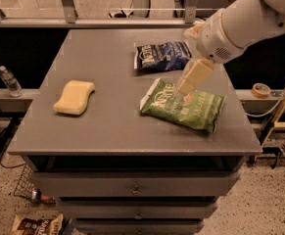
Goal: Move blue chip bag near sponge
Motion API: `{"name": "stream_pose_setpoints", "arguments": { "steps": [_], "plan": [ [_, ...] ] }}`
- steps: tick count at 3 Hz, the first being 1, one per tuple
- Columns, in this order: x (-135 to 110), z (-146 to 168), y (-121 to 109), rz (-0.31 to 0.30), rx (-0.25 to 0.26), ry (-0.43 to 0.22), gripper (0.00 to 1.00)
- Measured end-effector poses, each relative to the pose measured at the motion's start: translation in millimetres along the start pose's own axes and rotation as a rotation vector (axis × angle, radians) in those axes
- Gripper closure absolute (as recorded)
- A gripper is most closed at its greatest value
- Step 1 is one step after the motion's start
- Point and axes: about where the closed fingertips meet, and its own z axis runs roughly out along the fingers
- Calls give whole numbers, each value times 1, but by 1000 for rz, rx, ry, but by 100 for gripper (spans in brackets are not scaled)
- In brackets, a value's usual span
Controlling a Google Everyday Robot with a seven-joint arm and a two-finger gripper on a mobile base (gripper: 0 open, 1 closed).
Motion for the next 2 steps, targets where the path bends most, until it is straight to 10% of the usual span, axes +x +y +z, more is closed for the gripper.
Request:
{"name": "stream_pose_setpoints", "arguments": {
  "steps": [2],
  "plan": [
    [-3, 22, -22, 20, 50, -4, 0]
  ]
}}
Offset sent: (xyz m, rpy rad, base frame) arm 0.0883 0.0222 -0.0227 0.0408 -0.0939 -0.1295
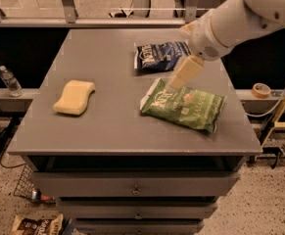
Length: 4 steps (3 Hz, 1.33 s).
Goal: Move blue chip bag near sponge
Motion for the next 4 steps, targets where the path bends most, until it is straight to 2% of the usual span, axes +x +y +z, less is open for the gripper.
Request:
{"name": "stream_pose_setpoints", "arguments": {
  "steps": [2, 3, 4],
  "plan": [
    [1, 58, -55, 47, 124, 56, 0],
    [3, 77, -73, 77, 170, 76, 0],
    [4, 97, -81, 90, 182, 101, 0]
  ]
}}
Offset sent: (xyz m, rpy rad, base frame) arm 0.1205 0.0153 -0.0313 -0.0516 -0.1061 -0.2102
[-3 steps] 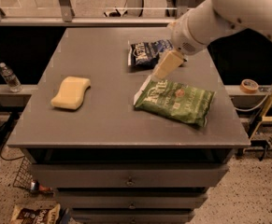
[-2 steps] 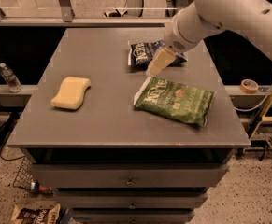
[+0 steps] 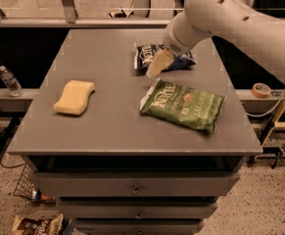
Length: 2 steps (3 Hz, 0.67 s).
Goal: Move blue chip bag near sponge
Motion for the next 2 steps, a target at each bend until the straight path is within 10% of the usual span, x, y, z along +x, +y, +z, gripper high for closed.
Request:
{"name": "stream_pose_setpoints", "arguments": {
  "steps": [2],
  "plan": [
    [-12, 29, 6, -32, -21, 38, 0]
  ]
}}
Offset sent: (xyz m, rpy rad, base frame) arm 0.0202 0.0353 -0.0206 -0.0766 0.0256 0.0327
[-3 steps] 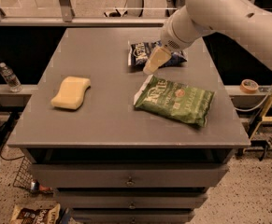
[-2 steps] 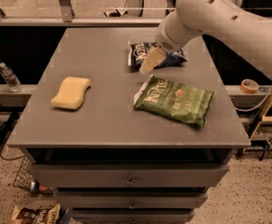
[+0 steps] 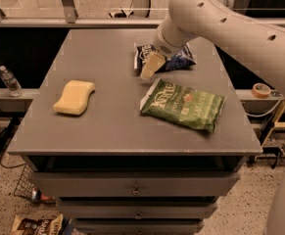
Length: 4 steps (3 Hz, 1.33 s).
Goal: Move blue chip bag near sponge
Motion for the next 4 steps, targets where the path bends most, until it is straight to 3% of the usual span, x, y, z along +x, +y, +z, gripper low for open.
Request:
{"name": "stream_pose_setpoints", "arguments": {
  "steps": [1, 2, 4],
  "plan": [
    [-3, 8, 1, -8, -12, 8, 0],
    [-2, 14, 2, -4, -20, 9, 16],
    [0, 26, 7, 23, -56, 8, 58]
  ]
}}
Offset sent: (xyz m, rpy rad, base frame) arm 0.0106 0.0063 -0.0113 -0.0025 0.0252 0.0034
